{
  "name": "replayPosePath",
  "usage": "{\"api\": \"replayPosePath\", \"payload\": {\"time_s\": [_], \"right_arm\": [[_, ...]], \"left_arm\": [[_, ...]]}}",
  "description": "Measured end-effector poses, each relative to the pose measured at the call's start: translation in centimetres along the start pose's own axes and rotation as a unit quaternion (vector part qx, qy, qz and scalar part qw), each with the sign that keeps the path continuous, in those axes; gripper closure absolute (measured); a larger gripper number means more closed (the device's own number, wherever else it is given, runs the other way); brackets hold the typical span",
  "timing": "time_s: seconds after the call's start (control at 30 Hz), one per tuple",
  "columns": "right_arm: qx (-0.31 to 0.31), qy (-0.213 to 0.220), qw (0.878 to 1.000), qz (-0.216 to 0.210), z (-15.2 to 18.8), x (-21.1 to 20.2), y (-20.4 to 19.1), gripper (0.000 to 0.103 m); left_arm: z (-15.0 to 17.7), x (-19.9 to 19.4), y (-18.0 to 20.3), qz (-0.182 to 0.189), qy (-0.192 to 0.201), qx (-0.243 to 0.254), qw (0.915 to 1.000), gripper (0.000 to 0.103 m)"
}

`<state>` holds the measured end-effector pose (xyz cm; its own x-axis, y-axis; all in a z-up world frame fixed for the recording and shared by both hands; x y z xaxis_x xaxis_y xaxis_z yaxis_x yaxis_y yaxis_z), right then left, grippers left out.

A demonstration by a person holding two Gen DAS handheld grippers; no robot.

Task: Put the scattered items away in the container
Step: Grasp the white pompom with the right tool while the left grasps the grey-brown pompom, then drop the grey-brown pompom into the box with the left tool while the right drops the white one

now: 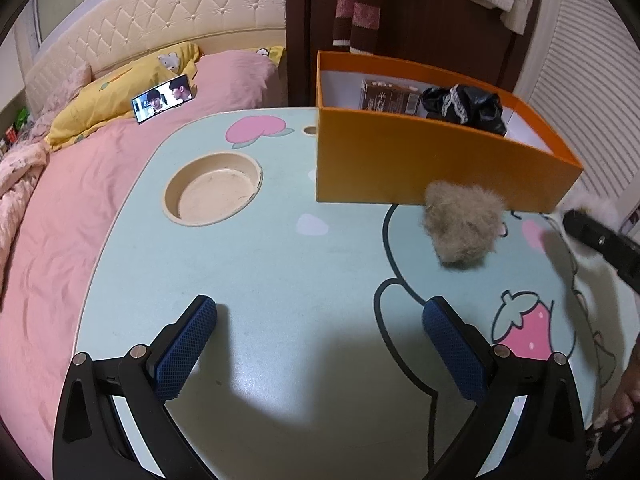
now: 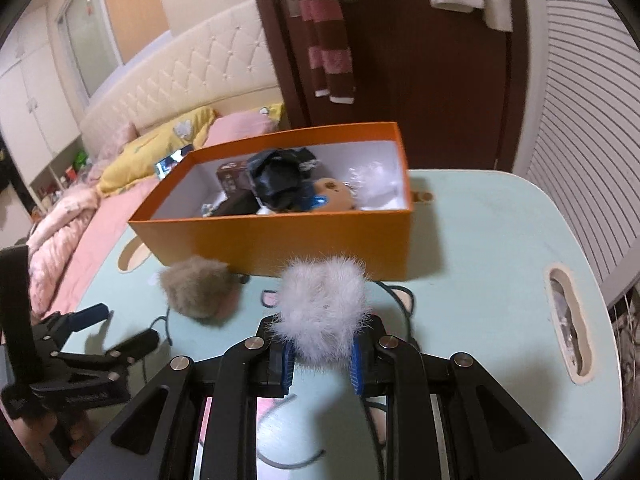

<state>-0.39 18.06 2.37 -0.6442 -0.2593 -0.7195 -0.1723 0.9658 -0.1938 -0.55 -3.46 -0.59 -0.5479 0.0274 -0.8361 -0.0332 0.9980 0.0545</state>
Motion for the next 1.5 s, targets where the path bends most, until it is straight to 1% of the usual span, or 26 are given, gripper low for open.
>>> {"api": "replayPosePath", "payload": {"time_s": [0.1,0.2,0.27,0.4,0.53,0.57,0.6,0.63,0.67,0.7,0.73,0.77,0.87,0.9,0.97,1.07,1.17,1.27,1.33,1.5], "right_arm": [[0.008,0.000,1.000,-0.001,0.5,-0.3,0.7,0.083],[0.021,-0.002,1.000,-0.010,0.7,-0.3,1.5,0.083],[0.024,-0.001,1.000,-0.014,0.7,-0.3,1.8,0.083],[0.027,0.000,0.999,-0.020,0.9,-0.5,2.3,0.083],[0.033,-0.002,0.999,-0.026,1.0,-0.5,2.6,0.083],[0.035,-0.003,0.999,-0.028,1.1,-0.5,2.7,0.083],[0.036,-0.004,0.999,-0.030,1.1,-0.4,2.8,0.083],[0.037,-0.005,0.999,-0.031,1.2,-0.4,2.8,0.083],[0.037,-0.006,0.999,-0.031,1.2,-0.3,2.8,0.083],[0.036,-0.007,0.999,-0.031,1.3,-0.3,2.7,0.083],[0.035,-0.008,0.999,-0.032,1.3,-0.3,2.6,0.083],[0.035,-0.008,0.999,-0.031,1.4,-0.3,2.5,0.083],[0.032,-0.009,0.999,-0.029,1.5,-0.3,2.0,0.083],[0.031,-0.010,0.999,-0.029,1.5,-0.2,1.8,0.083],[0.027,-0.011,0.999,-0.029,1.6,-0.3,1.3,0.083],[0.015,-0.011,0.999,-0.032,1.8,-0.5,0.1,0.083],[-0.003,-0.018,0.999,-0.038,2.2,-0.5,-1.3,0.083],[-0.027,-0.046,0.998,-0.040,3.0,0.1,-3.2,0.083],[-0.042,-0.050,0.997,-0.041,3.6,0.1,-4.3,0.083],[-0.065,-0.054,0.995,-0.044,4.1,0.1,-6.1,0.083]], "left_arm": [[-0.2,-0.7,0.6,0.026,0.001,-0.008,0.9996,0.000],[-0.8,-1.5,2.0,0.041,0.015,0.001,0.9990,0.000],[-1.5,-1.6,3.1,0.045,0.021,0.016,0.9986,0.000],[-2.9,-0.7,5.3,0.042,0.017,0.046,0.9979,0.000],[-3.9,0.3,6.8,0.040,0.016,0.063,0.9971,0.001],[-4.0,0.6,6.9,0.041,0.015,0.063,0.9970,0.006],[-4.1,0.9,7.1,0.042,0.012,0.063,0.9971,0.015],[-4.1,1.3,7.1,0.045,0.006,0.062,0.9970,0.021],[-4.2,1.5,7.2,0.052,0.002,0.063,0.9967,0.039],[-4.1,1.7,7.3,0.062,-0.002,0.065,0.9960,0.061],[-3.9,1.8,7.4,0.068,-0.004,0.068,0.9953,0.069],[-3.7,1.7,7.3,0.067,-0.003,0.072,0.9951,0.073],[-3.0,0.9,7.0,0.055,0.010,0.085,0.9949,0.075],[-2.7,0.5,6.8,0.056,0.011,0.083,0.9949,0.075],[-2.1,-0.4,6.0,0.068,0.013,0.072,0.9950,0.075],[-1.0,-1.9,4.4,0.074,0.023,0.049,0.9958,0.075],[0.3,-2.9,2.8,0.095,0.025,0.022,0.9949,0.075],[1.5,-3.2,1.7,0.122,0.014,0.001,0.9924,0.075],[2.0,-3.4,1.2,0.133,0.018,-0.011,0.9909,0.075],[1.8,-4.1,1.1,0.119,0.032,-0.012,0.9924,0.075]]}}
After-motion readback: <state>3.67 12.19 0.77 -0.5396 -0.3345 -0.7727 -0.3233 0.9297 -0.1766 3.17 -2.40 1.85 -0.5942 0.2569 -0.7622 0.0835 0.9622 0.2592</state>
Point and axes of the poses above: each gripper's, at about its wrist camera, not at the fingertips, and x roughly the way its jaws point, y to its right, z to its underside, the point moved 2 cm from there along x, roughly the way its jaws point, and after that the axes turned 2 degrees about -y, right-handed, at the moved point
